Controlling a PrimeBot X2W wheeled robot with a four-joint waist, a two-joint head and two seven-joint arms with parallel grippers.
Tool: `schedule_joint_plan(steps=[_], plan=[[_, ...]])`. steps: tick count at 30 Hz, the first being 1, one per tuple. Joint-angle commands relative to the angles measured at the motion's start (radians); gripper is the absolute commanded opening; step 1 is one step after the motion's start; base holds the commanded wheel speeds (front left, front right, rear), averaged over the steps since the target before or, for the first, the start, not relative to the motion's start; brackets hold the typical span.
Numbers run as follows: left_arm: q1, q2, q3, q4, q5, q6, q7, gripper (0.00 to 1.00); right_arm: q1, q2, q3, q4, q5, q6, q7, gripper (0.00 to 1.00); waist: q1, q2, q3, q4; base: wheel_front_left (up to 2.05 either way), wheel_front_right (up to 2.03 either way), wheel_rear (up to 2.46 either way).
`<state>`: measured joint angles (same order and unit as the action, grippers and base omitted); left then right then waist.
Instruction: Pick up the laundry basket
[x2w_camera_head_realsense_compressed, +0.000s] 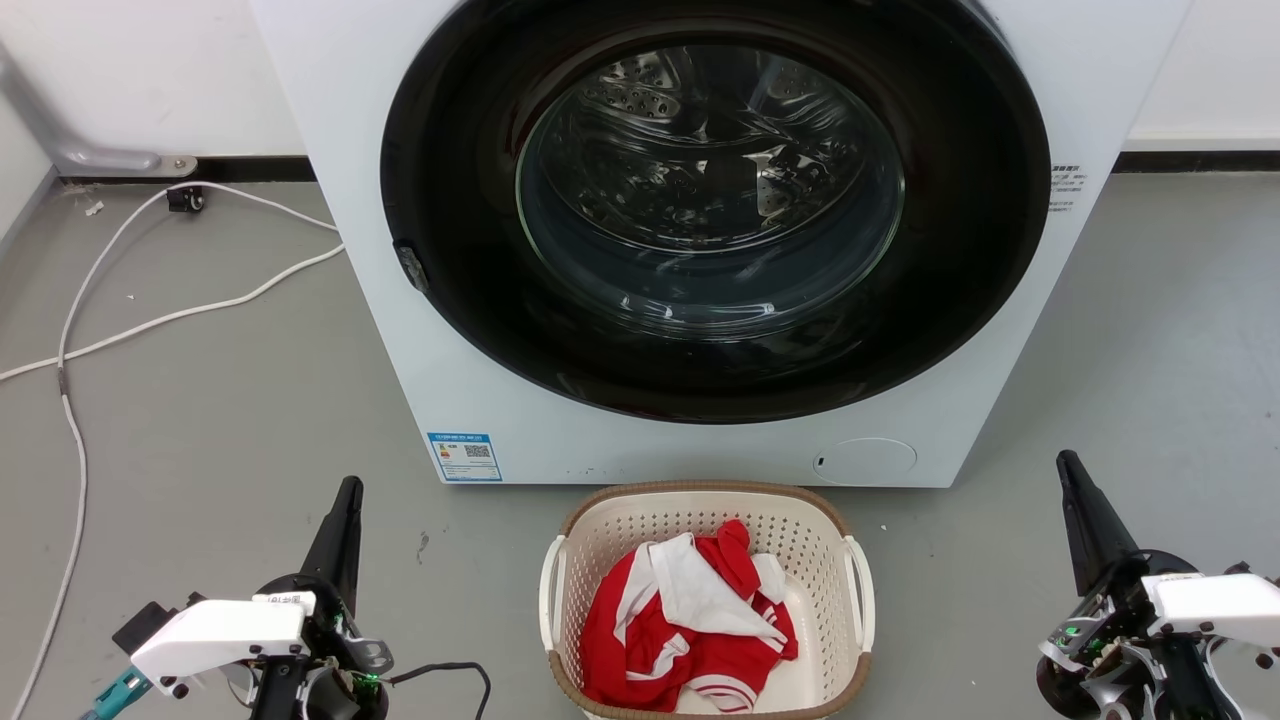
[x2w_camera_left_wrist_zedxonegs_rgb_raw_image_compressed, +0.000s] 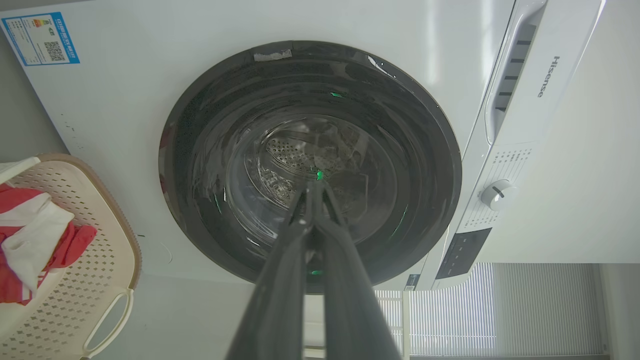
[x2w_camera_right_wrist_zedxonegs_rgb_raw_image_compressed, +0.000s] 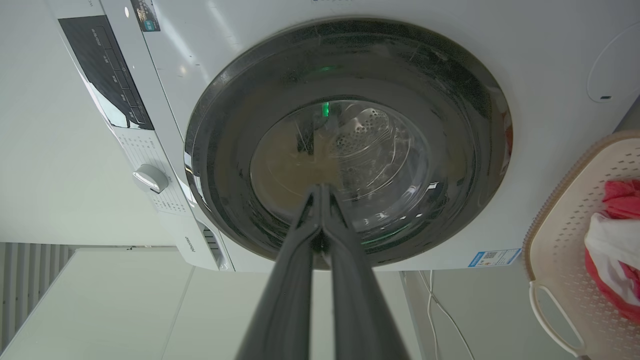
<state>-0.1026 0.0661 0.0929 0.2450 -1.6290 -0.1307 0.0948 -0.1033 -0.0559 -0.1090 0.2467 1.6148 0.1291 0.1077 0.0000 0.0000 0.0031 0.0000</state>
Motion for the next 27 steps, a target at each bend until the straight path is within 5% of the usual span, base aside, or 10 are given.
schedule_joint_plan(steps=[1,27], plan=[[-0.009,-0.001,0.003,0.001,0.006,0.000,0.006,0.00,-0.011,0.004,-0.002,0.001,-0.007,0.003,0.004,0.00,0.0000,0.0000,0.000,0.000,0.00,0.00,0.00],[-0.010,-0.005,0.009,0.002,0.011,0.000,0.009,0.00,-0.011,0.004,-0.003,0.001,-0.006,0.003,0.004,0.00,0.0000,0.0000,0.000,0.000,0.00,0.00,0.00]])
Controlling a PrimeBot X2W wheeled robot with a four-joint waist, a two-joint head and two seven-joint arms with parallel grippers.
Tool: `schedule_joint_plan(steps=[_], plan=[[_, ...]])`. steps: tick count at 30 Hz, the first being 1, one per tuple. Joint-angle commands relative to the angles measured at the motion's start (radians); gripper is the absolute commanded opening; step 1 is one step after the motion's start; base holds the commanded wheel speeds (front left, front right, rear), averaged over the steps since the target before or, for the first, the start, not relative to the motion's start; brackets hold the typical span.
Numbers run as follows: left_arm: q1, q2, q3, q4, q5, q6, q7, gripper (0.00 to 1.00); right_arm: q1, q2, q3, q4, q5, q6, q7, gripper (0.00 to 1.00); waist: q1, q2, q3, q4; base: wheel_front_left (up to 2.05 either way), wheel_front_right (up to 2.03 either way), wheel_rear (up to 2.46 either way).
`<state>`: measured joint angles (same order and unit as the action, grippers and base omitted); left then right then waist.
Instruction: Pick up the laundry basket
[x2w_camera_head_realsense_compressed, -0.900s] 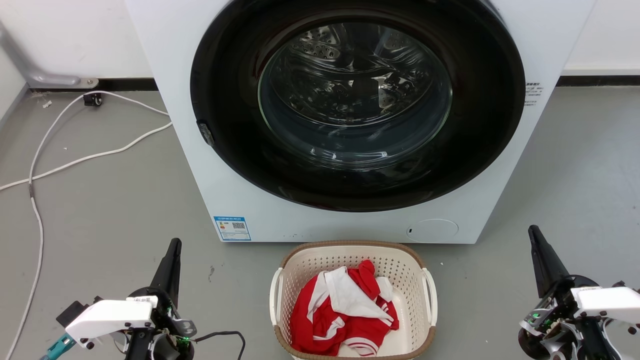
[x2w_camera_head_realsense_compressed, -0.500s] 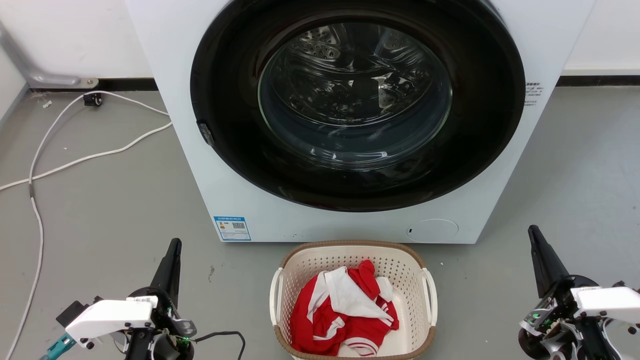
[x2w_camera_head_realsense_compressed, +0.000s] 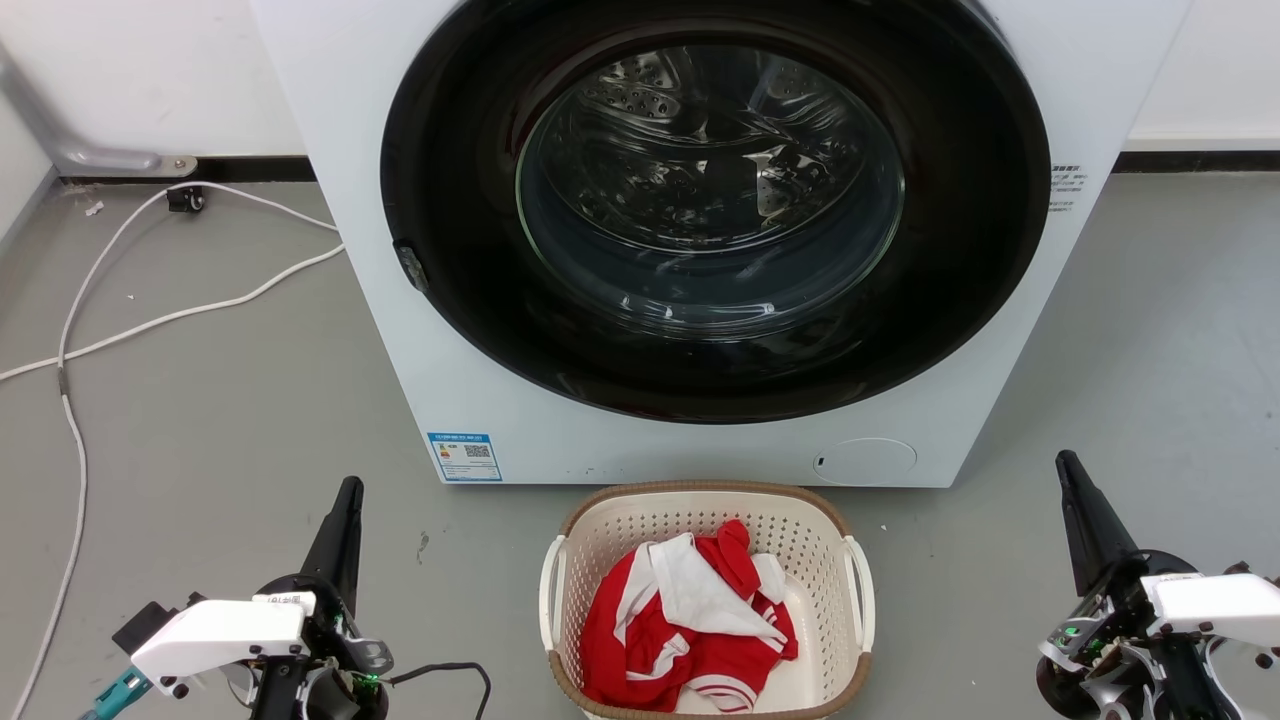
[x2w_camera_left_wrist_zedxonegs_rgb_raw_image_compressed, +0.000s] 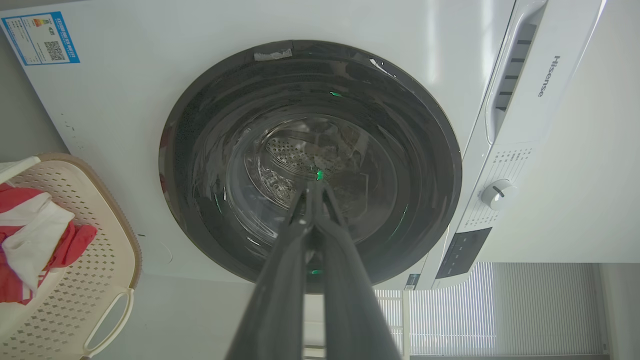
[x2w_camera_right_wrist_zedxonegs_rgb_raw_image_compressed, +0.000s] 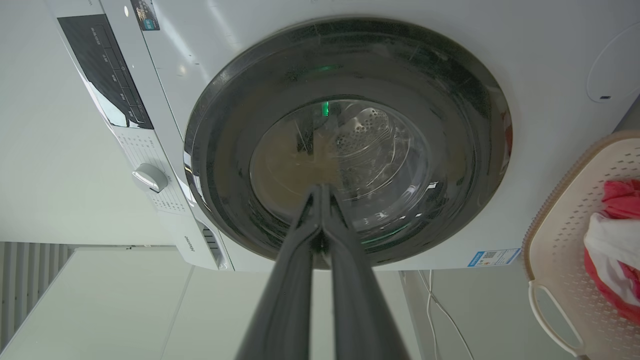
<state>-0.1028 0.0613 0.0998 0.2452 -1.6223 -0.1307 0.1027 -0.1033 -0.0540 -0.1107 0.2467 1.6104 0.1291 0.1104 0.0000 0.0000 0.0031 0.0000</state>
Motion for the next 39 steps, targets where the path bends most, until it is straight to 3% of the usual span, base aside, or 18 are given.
schedule_joint_plan(steps=[1,9,10,22,39], plan=[[-0.010,-0.001,0.002,0.002,0.004,0.000,0.001,0.00,-0.011,0.002,-0.002,0.001,-0.002,0.003,0.002,0.00,0.0000,0.0000,0.000,0.000,0.00,0.00,0.00],[-0.010,-0.002,0.004,0.002,0.006,0.000,0.003,0.00,-0.011,0.003,-0.002,0.001,-0.002,0.003,0.002,0.00,0.0000,0.0000,0.000,0.000,0.00,0.00,0.00],[0.000,-0.001,0.001,0.000,0.000,0.000,0.000,1.00,0.000,0.000,-0.001,0.000,0.000,0.000,0.000,1.00,0.0000,0.0000,0.000,0.000,0.00,0.00,0.00],[-0.007,-0.001,-0.055,-0.020,0.030,0.000,-0.051,1.00,0.020,-0.003,0.021,-0.012,-0.063,0.000,-0.052,1.00,0.0000,0.0000,0.000,0.002,0.00,0.00,0.00],[-0.017,-0.003,-0.118,-0.089,0.451,0.000,-0.124,1.00,0.064,0.002,0.021,-0.128,-0.556,0.001,-0.119,1.00,0.0000,0.0000,-0.001,0.007,0.00,0.00,0.00]])
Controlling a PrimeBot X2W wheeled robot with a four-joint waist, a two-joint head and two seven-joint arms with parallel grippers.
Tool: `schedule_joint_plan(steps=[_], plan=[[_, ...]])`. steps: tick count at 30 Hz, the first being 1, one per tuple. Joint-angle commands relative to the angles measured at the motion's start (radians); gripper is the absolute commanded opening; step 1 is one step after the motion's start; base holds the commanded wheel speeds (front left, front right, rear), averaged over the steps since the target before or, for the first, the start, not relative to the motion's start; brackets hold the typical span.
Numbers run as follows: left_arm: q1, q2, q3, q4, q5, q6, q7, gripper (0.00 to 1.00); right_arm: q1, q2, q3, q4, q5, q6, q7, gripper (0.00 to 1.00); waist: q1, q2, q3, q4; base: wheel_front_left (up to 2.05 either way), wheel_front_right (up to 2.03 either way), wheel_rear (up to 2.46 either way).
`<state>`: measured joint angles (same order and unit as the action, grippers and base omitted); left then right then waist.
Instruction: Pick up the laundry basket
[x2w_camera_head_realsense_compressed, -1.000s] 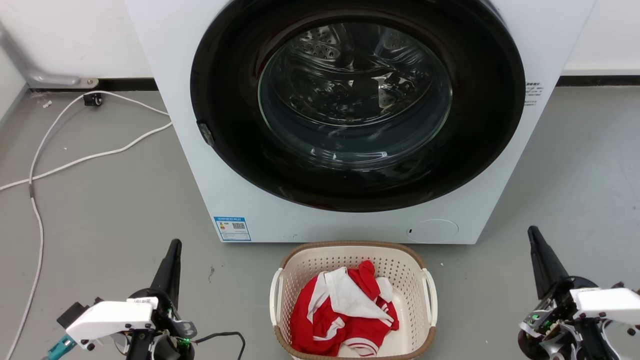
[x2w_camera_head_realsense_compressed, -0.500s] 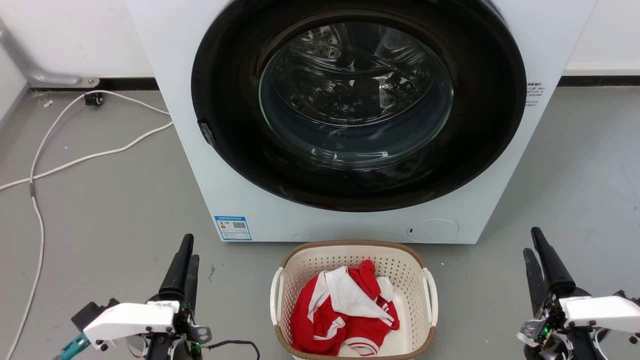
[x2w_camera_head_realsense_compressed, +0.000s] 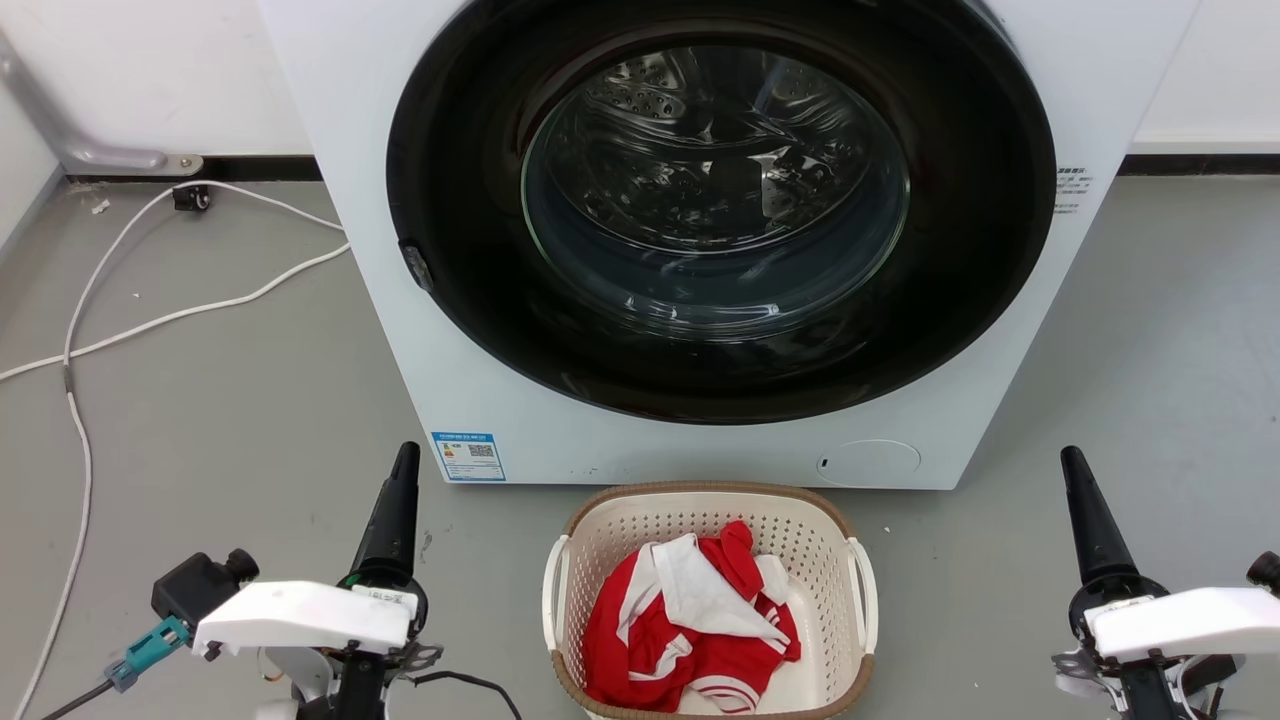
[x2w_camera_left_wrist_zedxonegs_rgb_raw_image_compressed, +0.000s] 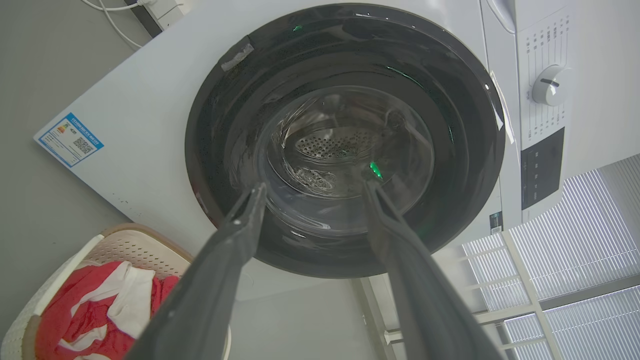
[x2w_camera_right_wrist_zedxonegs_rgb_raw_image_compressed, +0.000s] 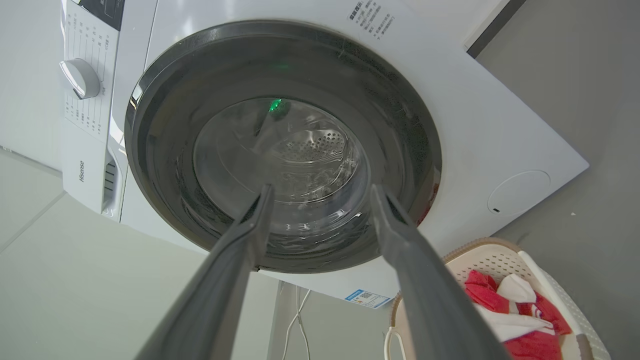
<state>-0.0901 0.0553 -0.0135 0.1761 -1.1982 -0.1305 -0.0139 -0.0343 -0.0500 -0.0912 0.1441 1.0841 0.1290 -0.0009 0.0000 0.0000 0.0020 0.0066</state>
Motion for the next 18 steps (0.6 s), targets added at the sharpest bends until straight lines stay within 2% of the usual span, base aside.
schedule_joint_plan(steps=[1,18], plan=[[-0.030,0.003,-0.008,-0.023,0.049,0.000,-0.011,1.00,-0.002,-0.002,0.003,-0.031,-0.050,0.001,-0.008,1.00,0.0000,0.0000,0.000,0.001,0.00,0.00,0.00],[-0.036,0.005,-0.057,-0.039,0.381,0.000,-0.071,1.00,0.033,-0.002,0.013,-0.115,-0.349,0.001,-0.008,1.00,0.0000,0.0000,-0.003,0.008,0.00,0.00,0.00]])
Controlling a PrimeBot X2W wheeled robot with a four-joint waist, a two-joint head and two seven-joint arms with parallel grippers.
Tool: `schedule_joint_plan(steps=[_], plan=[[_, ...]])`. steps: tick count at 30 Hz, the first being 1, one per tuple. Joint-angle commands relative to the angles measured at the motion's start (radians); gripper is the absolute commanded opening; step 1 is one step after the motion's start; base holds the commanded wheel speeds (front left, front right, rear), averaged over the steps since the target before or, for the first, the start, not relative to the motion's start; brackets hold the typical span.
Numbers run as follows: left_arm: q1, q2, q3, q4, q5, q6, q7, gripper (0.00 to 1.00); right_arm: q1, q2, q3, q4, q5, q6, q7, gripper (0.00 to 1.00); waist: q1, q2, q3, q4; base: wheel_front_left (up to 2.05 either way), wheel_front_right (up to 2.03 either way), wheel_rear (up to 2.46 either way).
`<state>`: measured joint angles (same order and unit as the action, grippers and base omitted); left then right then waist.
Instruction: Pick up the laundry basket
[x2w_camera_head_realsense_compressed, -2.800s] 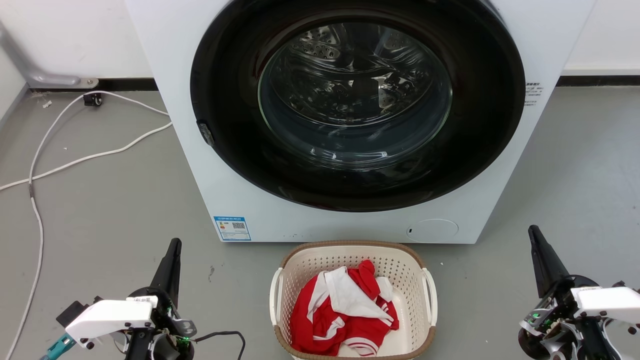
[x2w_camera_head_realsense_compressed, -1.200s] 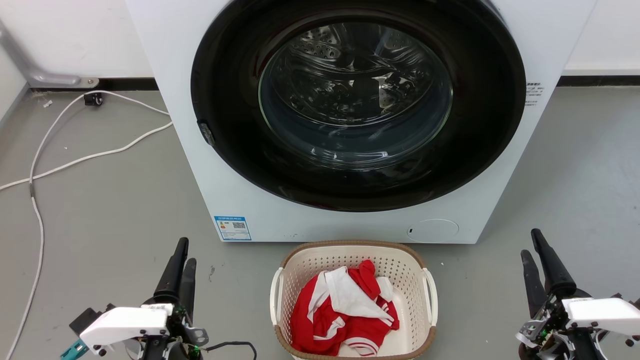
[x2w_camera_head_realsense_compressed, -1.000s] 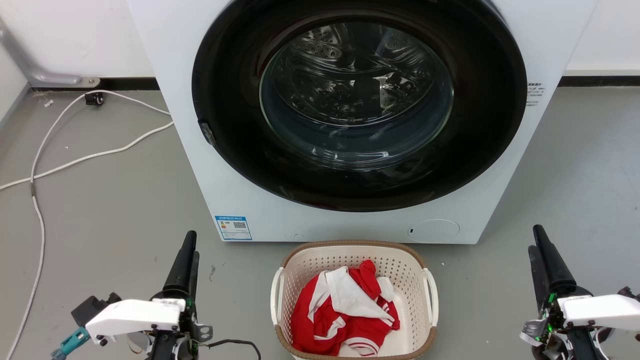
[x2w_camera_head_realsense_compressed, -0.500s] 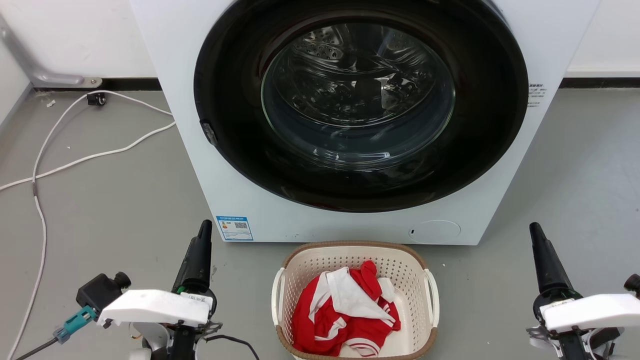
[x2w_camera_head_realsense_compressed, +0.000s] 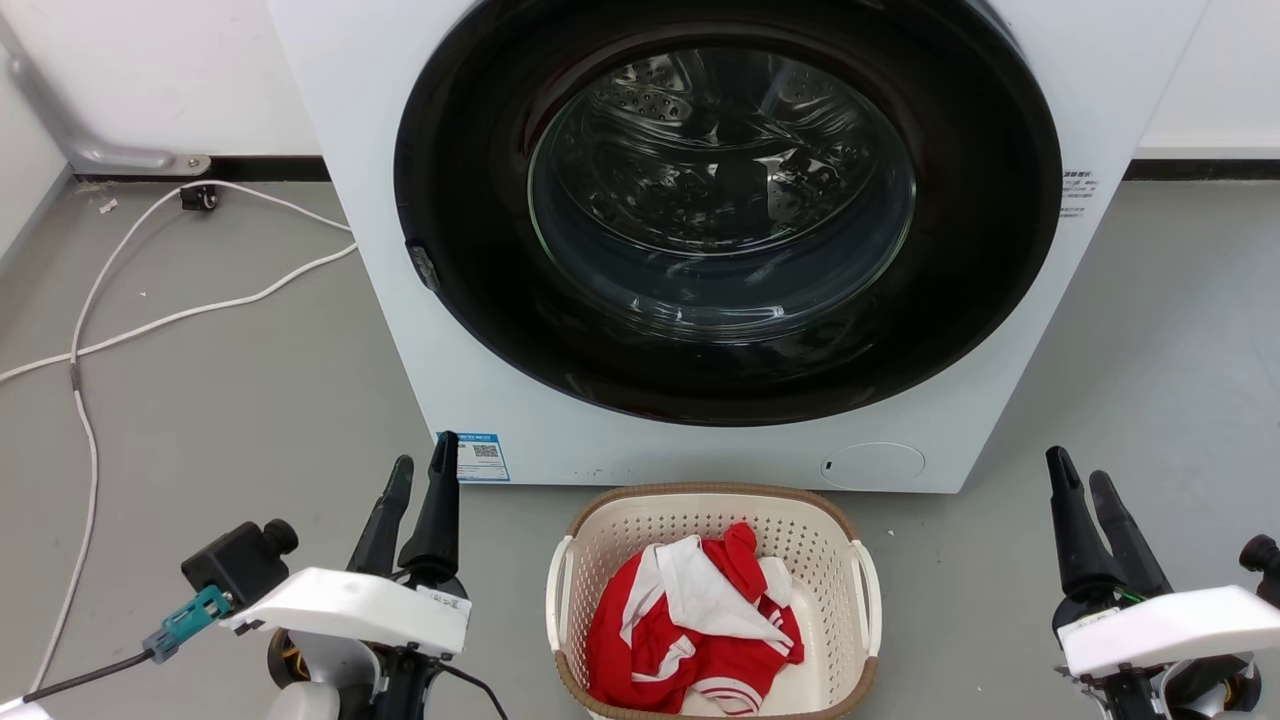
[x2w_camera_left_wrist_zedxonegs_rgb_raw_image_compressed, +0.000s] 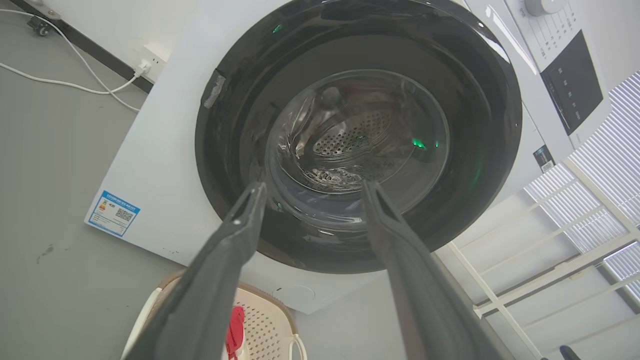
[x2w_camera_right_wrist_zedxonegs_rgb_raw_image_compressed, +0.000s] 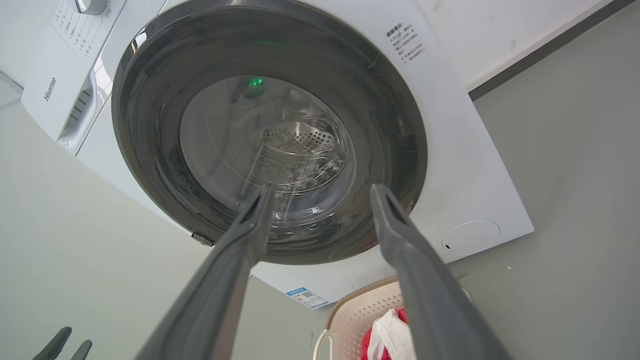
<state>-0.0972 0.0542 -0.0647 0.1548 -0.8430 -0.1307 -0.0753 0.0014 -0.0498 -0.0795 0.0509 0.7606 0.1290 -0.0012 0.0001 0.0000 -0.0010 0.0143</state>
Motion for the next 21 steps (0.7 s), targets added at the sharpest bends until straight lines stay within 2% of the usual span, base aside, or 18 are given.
schedule_joint_plan(steps=[1,21], plan=[[-0.029,0.007,-0.010,-0.019,0.042,0.000,-0.013,1.00,0.000,-0.002,0.001,-0.023,-0.040,0.001,-0.006,1.00,0.0000,0.0000,0.000,0.000,0.00,0.00,0.00],[-0.040,0.024,-0.074,-0.001,0.311,0.011,-0.067,1.00,0.020,-0.002,-0.007,-0.046,-0.295,0.002,-0.016,1.00,0.0000,0.0000,0.003,0.004,0.00,0.00,0.00]])
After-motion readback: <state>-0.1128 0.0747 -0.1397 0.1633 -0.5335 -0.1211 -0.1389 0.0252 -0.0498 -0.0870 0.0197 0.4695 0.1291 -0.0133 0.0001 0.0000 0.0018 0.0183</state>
